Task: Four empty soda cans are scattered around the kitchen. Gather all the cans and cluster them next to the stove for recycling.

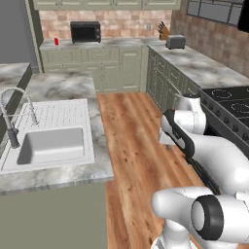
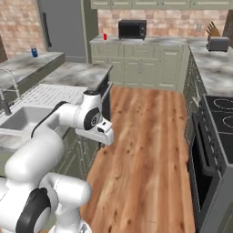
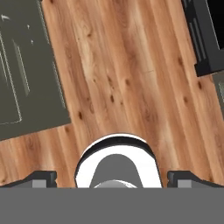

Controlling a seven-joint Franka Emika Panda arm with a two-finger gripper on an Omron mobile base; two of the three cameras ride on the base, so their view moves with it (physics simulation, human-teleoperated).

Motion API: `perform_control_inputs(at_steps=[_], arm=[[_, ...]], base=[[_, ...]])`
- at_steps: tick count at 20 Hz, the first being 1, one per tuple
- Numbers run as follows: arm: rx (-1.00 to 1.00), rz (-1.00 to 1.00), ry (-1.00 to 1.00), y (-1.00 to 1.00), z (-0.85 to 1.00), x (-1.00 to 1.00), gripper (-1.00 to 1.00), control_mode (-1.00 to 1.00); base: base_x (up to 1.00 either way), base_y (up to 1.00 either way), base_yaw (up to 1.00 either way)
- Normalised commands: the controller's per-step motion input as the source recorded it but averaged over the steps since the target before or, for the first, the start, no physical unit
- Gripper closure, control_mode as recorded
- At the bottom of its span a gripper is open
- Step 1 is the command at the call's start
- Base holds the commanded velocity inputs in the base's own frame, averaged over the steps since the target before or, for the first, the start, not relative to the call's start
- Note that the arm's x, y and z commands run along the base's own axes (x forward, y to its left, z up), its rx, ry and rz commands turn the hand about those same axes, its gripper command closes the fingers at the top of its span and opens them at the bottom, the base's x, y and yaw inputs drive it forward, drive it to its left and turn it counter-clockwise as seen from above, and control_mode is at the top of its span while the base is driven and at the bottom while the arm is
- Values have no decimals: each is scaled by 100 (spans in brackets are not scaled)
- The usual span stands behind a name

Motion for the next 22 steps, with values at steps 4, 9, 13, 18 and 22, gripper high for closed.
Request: perform_control_inputs(at_steps=[4, 9, 13, 18, 22], arm=[[0, 0, 0, 0, 0, 0, -100, 100], [0, 0, 0, 0, 0, 0, -100, 100], [0, 0, 0, 0, 0, 0, -100, 100], [0, 0, 0, 0, 0, 0, -100, 100], [0, 0, 0, 0, 0, 0, -100, 100]], base=[[-8, 62, -24], [-2, 65, -23], [-5, 65, -23], [-21, 75, -18], [-33, 96, -9]])
